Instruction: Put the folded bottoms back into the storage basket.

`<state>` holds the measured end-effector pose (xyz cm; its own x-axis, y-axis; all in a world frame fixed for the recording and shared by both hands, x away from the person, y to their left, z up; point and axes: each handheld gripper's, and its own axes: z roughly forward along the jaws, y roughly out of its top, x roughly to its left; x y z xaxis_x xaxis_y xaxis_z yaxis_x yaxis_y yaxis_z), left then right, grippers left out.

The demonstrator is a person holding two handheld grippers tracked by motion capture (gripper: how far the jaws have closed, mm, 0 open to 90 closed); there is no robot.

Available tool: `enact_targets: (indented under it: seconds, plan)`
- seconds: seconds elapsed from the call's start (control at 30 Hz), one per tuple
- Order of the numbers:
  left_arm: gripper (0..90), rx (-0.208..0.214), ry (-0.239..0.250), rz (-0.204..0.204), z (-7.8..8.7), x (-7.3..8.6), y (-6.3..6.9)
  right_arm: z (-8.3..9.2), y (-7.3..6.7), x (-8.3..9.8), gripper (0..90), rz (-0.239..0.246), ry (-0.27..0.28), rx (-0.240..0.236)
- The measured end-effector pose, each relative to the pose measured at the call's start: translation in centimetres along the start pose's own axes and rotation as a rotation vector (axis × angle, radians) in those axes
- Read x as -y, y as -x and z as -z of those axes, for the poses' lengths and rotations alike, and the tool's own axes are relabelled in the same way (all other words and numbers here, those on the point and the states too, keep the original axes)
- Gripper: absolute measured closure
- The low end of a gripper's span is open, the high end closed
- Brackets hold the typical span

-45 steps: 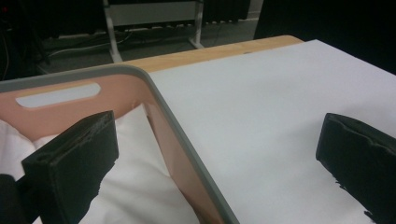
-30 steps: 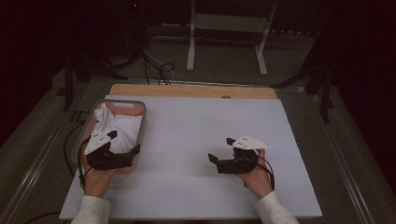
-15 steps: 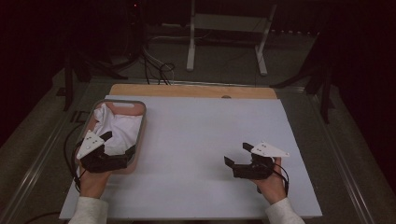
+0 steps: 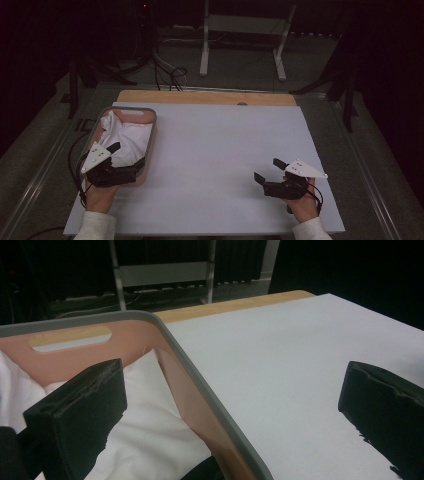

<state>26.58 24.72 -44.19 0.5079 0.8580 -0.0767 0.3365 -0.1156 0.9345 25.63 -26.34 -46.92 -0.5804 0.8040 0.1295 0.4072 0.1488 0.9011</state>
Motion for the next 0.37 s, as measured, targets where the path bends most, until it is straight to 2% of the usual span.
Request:
enact_targets:
  seconds: [0.1,0.37]
  plan:
    - [0.3,0.001,-0.007,-0.001,-0.10,0.21,-0.01,0.02,0.22,0.11,9.0,-0.009,-0.002,0.005]
    - [0.2,-0.009,-0.009,0.000,0.00,0.27,0.22,-0.18,0.31,0.32,9.0,0.008,-0.022,0.006]
